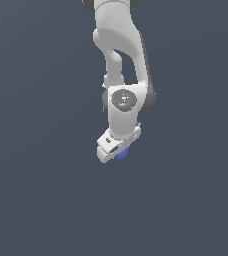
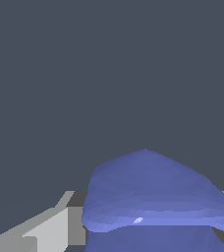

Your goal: Pick up the object and move it to a goal position.

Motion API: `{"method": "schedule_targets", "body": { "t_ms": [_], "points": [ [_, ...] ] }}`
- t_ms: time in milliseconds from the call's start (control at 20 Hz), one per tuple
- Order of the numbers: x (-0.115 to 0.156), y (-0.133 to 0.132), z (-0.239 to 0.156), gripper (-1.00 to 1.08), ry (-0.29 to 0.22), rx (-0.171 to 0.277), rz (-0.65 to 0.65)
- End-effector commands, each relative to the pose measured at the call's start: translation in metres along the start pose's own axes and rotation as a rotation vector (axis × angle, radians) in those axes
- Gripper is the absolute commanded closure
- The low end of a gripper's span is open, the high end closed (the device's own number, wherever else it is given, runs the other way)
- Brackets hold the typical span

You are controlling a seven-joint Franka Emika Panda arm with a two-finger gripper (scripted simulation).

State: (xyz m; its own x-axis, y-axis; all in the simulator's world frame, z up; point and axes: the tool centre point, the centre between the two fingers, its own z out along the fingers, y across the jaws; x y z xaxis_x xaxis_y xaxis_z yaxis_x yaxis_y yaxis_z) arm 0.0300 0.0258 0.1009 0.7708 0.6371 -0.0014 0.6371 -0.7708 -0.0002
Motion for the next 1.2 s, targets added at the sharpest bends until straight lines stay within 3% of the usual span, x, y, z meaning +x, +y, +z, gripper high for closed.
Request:
{"method": "schedule_targets", "body": {
  "t_ms": [0, 1150],
  "points": [
    [-0.002, -0.001, -0.024, 1.08, 0.001, -0.001, 0.0],
    [-0.027, -0.007, -0.291, 1.08, 0.002, 0.001, -0.002]
  ]
}}
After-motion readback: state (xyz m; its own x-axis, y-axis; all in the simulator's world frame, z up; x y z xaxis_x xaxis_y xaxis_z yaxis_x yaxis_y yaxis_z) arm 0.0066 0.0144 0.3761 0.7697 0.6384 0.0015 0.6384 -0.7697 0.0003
